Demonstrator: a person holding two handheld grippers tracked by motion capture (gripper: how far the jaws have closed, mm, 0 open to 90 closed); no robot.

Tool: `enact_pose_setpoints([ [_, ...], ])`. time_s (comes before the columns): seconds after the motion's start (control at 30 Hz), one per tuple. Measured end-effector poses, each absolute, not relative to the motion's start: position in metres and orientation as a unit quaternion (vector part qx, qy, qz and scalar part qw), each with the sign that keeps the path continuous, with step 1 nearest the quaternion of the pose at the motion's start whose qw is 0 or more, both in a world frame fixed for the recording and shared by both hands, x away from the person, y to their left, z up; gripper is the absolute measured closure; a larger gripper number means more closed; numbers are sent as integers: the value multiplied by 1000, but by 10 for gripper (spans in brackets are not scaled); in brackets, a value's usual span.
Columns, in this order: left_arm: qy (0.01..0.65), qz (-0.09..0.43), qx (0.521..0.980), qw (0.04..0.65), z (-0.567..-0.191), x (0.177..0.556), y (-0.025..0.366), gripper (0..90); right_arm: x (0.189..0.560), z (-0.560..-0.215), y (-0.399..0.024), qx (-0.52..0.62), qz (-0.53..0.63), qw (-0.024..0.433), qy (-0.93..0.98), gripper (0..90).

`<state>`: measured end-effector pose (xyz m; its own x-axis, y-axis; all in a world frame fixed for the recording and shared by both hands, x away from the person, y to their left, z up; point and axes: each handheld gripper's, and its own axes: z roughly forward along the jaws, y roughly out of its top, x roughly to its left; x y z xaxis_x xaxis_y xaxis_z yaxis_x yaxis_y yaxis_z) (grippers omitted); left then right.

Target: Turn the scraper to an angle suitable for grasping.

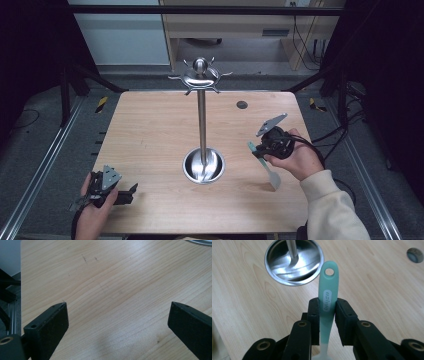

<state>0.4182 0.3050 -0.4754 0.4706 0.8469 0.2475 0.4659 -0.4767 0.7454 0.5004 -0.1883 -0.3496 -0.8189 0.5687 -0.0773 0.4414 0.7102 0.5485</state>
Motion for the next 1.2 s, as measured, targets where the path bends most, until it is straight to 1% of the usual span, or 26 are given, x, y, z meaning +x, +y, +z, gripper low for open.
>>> enact_pose_setpoints([
  [0.13, 405, 313, 803, 307, -474, 417, 303, 29, 499, -342, -192, 281, 279, 125, 910, 749],
  [0.33, 399, 312, 805, 308, -474, 418, 301, 29, 494, -328, -196, 283, 308, 144, 897, 750],
  [0.7, 402, 316, 804, 302, -474, 417, 301, 28, 489, -294, -205, 282, 360, 168, 873, 751],
  [0.93, 402, 317, 805, 300, -474, 419, 300, 28, 486, -276, -196, 268, 387, 179, 864, 751],
  [1.2, 397, 315, 808, 300, -475, 423, 298, 29, 485, -267, -190, 258, 411, 180, 855, 751],
])
